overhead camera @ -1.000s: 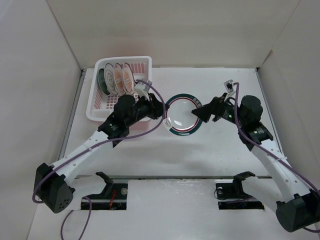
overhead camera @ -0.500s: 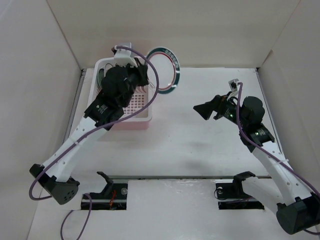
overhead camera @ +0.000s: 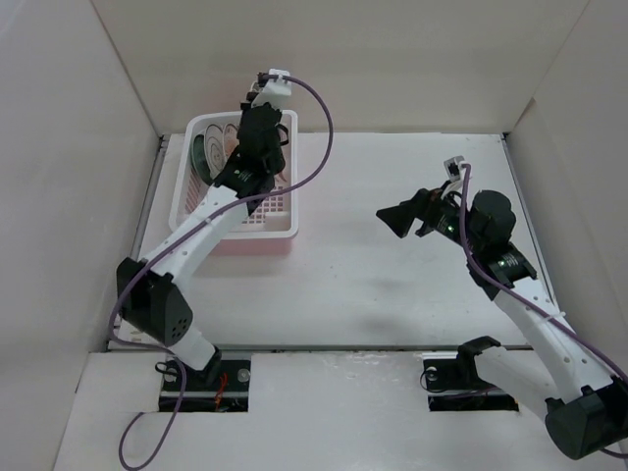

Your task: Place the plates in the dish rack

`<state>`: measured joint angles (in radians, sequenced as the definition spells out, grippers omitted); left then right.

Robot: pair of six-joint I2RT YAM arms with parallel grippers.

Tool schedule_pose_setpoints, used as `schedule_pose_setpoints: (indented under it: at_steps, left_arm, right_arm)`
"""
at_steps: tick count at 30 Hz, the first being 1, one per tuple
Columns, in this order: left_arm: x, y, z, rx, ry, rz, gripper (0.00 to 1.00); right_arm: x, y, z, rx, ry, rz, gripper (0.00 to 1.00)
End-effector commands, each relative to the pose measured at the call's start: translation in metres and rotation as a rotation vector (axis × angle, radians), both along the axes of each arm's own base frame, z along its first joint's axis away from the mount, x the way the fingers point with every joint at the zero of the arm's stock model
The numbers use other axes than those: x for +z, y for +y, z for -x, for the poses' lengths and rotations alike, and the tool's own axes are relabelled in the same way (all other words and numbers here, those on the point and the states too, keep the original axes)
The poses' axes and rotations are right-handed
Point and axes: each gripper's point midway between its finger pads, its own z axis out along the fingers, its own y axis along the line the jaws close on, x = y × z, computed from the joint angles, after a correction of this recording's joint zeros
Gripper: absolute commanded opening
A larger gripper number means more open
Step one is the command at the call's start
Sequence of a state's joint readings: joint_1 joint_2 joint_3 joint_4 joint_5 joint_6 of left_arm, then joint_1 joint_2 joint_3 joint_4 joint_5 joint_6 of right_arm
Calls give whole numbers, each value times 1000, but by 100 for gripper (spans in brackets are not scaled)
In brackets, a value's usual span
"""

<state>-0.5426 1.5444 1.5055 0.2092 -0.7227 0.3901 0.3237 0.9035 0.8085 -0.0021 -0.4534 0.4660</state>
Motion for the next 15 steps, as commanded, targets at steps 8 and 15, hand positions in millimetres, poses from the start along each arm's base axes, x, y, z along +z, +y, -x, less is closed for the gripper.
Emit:
schedule_pose_setpoints:
  at_steps: [8, 15]
  left_arm:
    - [-7, 26, -55, 44, -87, -46, 0]
    - [-58, 5, -88, -15, -5, -31, 0]
  right_arm:
    - [1, 4, -3, -2, -24, 17, 100]
    - [-2, 7, -3, 8, -22, 27, 100]
